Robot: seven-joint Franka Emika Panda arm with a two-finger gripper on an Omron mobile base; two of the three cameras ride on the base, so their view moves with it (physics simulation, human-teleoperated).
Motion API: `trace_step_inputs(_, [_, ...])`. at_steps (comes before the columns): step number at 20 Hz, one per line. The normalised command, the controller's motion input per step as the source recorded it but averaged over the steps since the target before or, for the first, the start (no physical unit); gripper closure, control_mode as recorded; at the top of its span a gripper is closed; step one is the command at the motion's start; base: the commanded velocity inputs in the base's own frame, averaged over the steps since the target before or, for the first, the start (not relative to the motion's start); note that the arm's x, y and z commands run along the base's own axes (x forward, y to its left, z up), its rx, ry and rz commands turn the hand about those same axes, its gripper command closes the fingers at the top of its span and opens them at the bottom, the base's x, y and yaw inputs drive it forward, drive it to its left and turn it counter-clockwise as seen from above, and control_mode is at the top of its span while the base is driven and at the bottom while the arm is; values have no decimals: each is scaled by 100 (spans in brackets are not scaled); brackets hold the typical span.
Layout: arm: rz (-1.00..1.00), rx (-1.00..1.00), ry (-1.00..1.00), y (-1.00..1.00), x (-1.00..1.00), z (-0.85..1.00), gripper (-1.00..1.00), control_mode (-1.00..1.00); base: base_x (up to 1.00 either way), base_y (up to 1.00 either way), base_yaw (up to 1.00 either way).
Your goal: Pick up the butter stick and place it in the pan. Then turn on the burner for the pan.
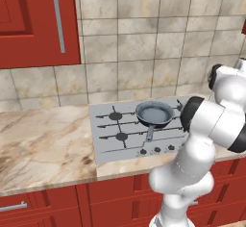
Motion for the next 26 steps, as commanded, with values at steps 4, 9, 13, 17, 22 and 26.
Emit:
trace_step_inputs(4, [16,0,0,55,7,23,100,-100,0,0,0])
trace_step_inputs(9, [15,0,0,44,22,27,100,-100,0,0,0])
trace_step_inputs(13, [15,0,0,40,33,21,100,-100,0,0,0])
trace_step_inputs(17, [14,0,0,42,29,13,100,-100,0,0,0])
trace_step_inputs(22, [13,0,0,45,19,5,100,-100,0,0,0])
trace_step_inputs(26, [14,0,0,40,18,0,100,-100,0,0,0])
